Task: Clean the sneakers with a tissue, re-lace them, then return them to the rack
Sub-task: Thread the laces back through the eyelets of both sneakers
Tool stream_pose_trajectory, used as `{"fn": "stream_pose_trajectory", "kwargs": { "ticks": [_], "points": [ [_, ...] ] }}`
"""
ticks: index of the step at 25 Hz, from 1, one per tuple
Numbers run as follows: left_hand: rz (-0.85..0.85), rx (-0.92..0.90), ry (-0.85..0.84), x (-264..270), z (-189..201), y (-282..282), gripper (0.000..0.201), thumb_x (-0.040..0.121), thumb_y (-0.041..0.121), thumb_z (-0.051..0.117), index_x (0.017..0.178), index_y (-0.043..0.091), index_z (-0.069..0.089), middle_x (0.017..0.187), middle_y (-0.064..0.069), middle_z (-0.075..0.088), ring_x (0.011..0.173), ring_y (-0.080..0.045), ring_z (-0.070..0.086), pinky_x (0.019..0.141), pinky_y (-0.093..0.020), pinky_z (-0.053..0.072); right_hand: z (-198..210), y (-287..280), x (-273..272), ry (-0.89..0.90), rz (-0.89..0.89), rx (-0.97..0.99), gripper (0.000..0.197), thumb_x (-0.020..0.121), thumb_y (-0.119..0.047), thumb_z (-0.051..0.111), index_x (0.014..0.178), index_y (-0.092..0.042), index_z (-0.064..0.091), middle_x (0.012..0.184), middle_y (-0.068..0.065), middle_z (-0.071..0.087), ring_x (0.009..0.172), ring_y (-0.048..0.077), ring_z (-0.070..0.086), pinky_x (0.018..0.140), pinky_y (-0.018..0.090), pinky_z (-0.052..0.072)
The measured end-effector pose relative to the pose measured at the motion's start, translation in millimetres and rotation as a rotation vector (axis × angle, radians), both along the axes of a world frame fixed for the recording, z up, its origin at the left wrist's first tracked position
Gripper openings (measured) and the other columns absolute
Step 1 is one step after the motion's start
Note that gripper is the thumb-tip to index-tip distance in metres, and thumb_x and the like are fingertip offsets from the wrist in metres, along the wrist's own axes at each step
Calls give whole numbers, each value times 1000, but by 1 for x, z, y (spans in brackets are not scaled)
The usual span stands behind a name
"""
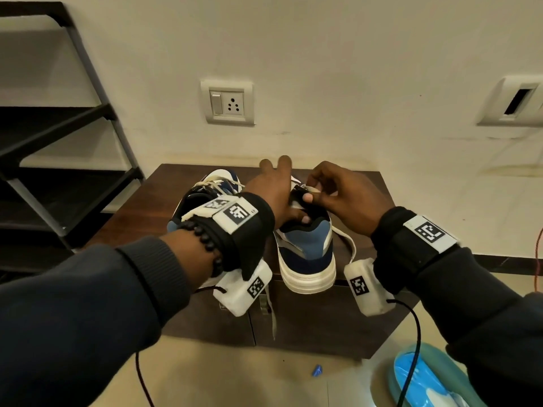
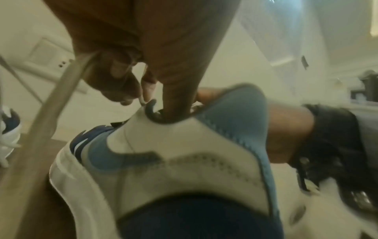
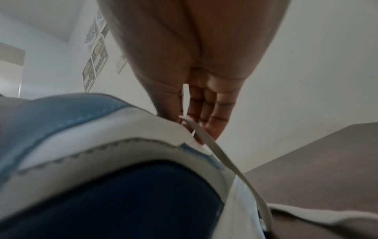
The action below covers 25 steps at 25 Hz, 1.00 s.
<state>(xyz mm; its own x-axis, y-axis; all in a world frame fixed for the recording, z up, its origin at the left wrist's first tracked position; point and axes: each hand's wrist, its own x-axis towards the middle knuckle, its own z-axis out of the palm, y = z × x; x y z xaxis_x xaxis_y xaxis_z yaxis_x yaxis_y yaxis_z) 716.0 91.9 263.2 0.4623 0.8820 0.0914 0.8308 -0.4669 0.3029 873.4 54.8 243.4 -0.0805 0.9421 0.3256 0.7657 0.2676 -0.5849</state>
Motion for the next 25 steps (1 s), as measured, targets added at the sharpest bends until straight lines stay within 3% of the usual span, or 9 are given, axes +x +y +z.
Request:
{"fn": "stream_pose_trajectory", "kwargs": {
  "ticks": [3,6,10,14,18,19,21,23,25],
  "points": [
    [41,-147,111,-10,17,14,54,80,51,67,107,6,58,100,-10,60,91,-22,55,67,-27,38,4,2,2,-21,-82,63,9,89,-26,61,94,-19,61,82,-3,62,79,16,56,65,22,42],
    [-38,-185,182,-16,31,23,40,86,51,59,85,12,58,77,-2,55,79,-17,49,61,-26,34,5,5,2,-17,-113,67,9,91,-26,58,95,-18,60,83,-2,62,80,16,56,64,21,39],
    [35,-142,109,-18,31,27,32,94,44,51,96,12,55,86,-3,54,86,-18,48,74,-28,35,3,6,-1,18,-80,8,13,92,-31,55,97,-19,55,87,-2,62,83,18,59,68,28,45],
    [118,-312,198,-6,20,15,54,93,61,35,104,12,53,91,-7,54,91,-23,54,79,-27,41,6,8,-5,-23,-6,-235,51,79,-52,65,111,-15,51,96,0,61,86,14,58,75,30,51],
    [169,-672,66,1,14,6,33,98,36,46,85,6,53,57,-4,62,45,-10,59,45,-16,48,8,8,-4,-173,17,-517,37,83,-43,65,104,-14,54,91,4,62,78,17,59,62,26,51],
    [176,-649,22,3,13,4,25,99,27,47,89,5,54,54,-4,63,40,-10,59,43,-16,49,8,10,-2,-251,-14,-481,28,87,-34,63,103,-11,57,90,6,63,77,18,60,63,26,51],
    [160,-418,23,7,9,2,23,97,22,49,110,4,54,83,-12,69,70,-21,69,62,-25,52,6,11,-1,-358,-101,-330,21,88,-21,58,104,-7,63,94,12,67,82,24,61,72,31,50],
    [147,-114,-36,8,5,1,32,95,20,48,123,5,46,111,-20,62,100,-35,60,74,-33,42,8,8,-3,-282,-205,-143,26,87,-19,57,111,-9,59,103,14,63,89,28,58,71,31,44],
    [107,57,-178,5,1,-2,35,93,15,48,125,5,38,110,-24,61,100,-42,57,73,-36,38,10,3,-6,-156,-282,-8,40,87,-23,59,124,-15,48,115,11,53,96,29,55,70,26,35]
  ]
}}
